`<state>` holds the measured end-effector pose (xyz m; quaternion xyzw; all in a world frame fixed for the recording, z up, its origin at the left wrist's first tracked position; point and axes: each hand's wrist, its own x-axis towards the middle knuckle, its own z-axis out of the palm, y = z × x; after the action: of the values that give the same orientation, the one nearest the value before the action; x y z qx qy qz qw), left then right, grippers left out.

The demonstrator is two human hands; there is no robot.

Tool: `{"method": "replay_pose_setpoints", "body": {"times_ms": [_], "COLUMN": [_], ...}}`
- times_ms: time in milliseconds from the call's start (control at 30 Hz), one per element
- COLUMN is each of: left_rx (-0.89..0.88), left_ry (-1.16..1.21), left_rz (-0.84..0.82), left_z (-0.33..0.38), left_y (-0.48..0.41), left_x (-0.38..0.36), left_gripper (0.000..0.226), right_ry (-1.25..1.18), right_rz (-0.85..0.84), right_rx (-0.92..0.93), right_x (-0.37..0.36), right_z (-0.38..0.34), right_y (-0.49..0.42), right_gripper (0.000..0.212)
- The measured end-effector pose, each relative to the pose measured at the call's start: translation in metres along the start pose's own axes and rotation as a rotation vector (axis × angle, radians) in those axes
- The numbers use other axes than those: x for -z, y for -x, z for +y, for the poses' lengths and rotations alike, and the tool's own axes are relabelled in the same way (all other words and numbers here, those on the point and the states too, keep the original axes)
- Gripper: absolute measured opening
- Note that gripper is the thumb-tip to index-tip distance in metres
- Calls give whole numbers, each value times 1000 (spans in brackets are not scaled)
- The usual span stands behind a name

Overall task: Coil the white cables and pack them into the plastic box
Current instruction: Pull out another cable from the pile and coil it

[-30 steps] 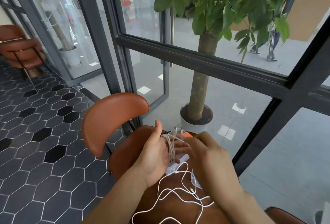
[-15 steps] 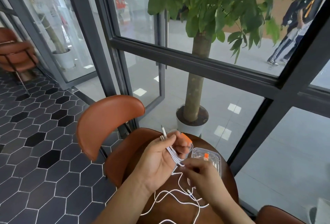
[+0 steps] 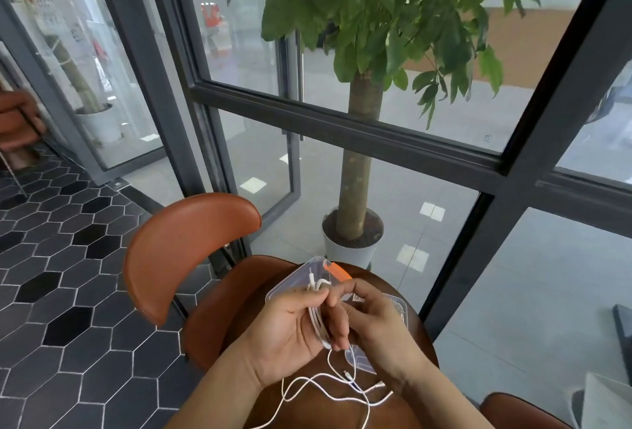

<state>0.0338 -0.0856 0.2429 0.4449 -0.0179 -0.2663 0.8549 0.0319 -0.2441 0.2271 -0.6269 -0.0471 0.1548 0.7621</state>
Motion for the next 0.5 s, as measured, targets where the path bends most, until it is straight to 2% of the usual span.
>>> {"method": "replay_pose_setpoints", "body": {"times_ms": [67, 200, 333, 433, 500], "left_rx": [27, 69, 148, 186, 189], "left_ry": [-43, -75, -84, -129, -158], "left_rz": [-49, -110, -128, -116, -98], "left_z": [-1, 2, 7, 14, 18], "left_y": [1, -1, -5, -9, -10], "left_x": [-1, -7, -11, -16, -22], "left_gripper": [19, 14, 17, 38, 39], "right_ry": [64, 224, 131, 110, 106], "right_rz": [9, 132, 232, 294, 329], "right_rx": [17, 106, 92, 98, 116], "right_x": [2, 5, 2, 1, 1], "right_z": [0, -1, -5, -7, -9], "right_y": [2, 10, 19, 21, 21], "right_gripper": [8, 22, 28, 37, 38]}}
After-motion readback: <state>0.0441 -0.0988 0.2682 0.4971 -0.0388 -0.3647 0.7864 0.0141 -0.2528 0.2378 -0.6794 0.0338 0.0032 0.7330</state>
